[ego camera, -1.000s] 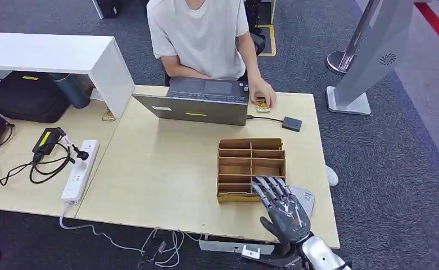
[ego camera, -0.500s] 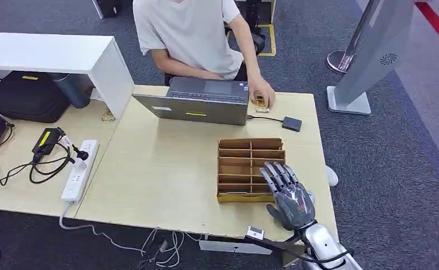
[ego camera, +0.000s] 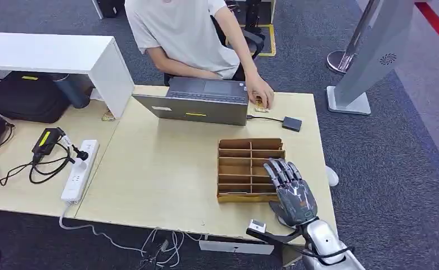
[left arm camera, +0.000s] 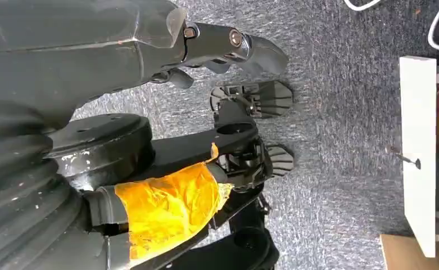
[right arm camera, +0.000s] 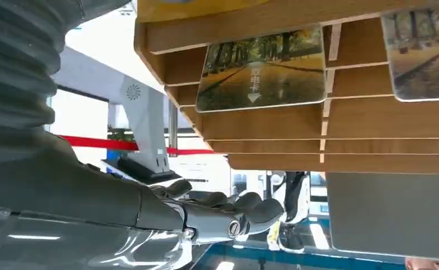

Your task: Pass the card to the sensor for recognition and then transmit it.

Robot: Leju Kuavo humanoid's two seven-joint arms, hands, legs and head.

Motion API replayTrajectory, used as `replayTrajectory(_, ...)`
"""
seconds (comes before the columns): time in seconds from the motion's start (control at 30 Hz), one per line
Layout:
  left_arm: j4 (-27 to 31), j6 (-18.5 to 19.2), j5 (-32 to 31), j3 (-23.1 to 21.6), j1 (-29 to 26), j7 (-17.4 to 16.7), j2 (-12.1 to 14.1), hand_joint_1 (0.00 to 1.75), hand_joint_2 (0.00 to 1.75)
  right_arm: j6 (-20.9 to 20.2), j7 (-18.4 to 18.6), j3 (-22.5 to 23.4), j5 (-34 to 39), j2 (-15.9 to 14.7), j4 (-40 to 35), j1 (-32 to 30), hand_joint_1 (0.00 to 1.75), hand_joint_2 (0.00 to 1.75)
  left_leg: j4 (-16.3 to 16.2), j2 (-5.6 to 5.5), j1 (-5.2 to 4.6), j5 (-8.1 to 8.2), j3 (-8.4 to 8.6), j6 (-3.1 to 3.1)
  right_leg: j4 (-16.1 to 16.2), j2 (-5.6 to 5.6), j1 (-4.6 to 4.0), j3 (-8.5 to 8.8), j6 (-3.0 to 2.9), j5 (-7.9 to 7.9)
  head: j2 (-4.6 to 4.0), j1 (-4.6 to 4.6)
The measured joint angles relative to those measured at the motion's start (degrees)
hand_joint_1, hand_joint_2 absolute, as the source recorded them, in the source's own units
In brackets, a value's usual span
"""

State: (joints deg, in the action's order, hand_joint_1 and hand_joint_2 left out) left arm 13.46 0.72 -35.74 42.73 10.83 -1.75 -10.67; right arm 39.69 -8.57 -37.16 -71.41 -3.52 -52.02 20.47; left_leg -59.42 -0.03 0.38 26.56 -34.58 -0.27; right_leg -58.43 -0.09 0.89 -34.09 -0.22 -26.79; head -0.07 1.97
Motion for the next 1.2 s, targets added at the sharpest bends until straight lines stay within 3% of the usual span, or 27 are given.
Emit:
replayTrajectory(0.6, 0.0, -0.02, 0.17, -0.02, -0.02, -0.09, 0.0, 0.0, 1.75, -0.07, 0.11, -3.61, 2.34, 1.09, -0.55, -0.28, 0.0, 1.75, 0.0, 0.0, 0.0, 0.0, 0.0, 0.0, 0.0, 0.0, 0.0, 0.0, 0.0, 0.0, 0.0, 0.0)
replayTrajectory(1.2, 0.0, 0.04, 0.17, -0.04, -0.05, -0.09, -0.15, 0.0, 1.75, 0.0, 1.84, -3.91, 2.91, 1.03, 0.72, -0.43, 0.0, 1.75, 0.0, 0.0, 0.0, 0.0, 0.0, 0.0, 0.0, 0.0, 0.0, 0.0, 0.0, 0.0, 0.0, 0.0)
